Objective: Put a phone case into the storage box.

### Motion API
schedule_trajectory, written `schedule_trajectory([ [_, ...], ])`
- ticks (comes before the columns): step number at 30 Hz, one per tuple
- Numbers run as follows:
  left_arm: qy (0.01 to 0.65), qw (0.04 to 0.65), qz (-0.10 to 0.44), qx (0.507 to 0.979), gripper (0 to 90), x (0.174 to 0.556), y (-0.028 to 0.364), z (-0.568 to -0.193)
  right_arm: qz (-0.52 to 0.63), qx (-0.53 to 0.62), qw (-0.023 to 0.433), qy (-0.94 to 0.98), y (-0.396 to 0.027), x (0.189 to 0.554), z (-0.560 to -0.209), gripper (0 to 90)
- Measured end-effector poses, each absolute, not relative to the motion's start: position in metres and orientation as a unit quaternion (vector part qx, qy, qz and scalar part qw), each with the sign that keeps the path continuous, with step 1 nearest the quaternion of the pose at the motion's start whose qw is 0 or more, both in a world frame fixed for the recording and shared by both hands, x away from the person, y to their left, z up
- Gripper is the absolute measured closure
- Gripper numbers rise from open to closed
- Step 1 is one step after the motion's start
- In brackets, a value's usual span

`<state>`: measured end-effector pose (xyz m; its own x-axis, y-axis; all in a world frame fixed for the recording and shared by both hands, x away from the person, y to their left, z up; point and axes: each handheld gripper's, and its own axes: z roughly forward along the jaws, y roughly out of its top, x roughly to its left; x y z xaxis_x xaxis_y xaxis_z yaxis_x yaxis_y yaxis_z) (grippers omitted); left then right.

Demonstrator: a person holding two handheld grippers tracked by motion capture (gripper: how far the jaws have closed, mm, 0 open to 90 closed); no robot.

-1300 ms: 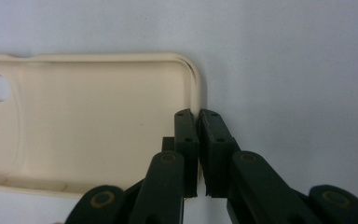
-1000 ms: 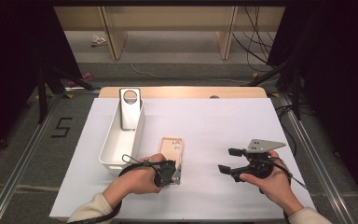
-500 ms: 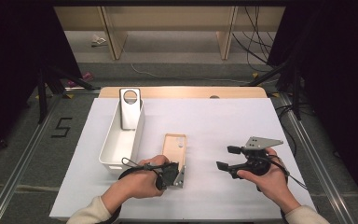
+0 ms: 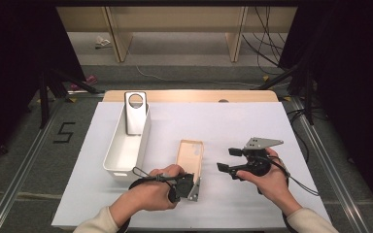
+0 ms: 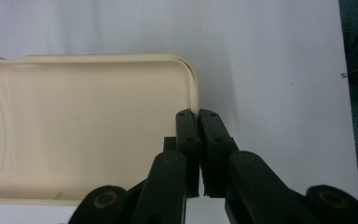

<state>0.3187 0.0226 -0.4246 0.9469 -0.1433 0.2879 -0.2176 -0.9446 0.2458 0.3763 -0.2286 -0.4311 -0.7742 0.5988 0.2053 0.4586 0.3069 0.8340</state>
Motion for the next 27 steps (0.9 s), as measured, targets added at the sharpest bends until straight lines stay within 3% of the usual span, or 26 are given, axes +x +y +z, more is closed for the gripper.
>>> schedule_trajectory([
  [21, -0.125, 0.143, 0.142, 0.971, 86.9, 0.307, 0.01, -0.424, 0.477, 0.346, 0.034, 0.807, -0.193, 0.408, -0.447, 23.4],
  [27, -0.133, 0.149, 0.146, 0.969, 87.0, 0.303, 0.007, -0.422, 0.475, 0.352, 0.023, 0.806, -0.187, 0.413, -0.449, 28.0],
])
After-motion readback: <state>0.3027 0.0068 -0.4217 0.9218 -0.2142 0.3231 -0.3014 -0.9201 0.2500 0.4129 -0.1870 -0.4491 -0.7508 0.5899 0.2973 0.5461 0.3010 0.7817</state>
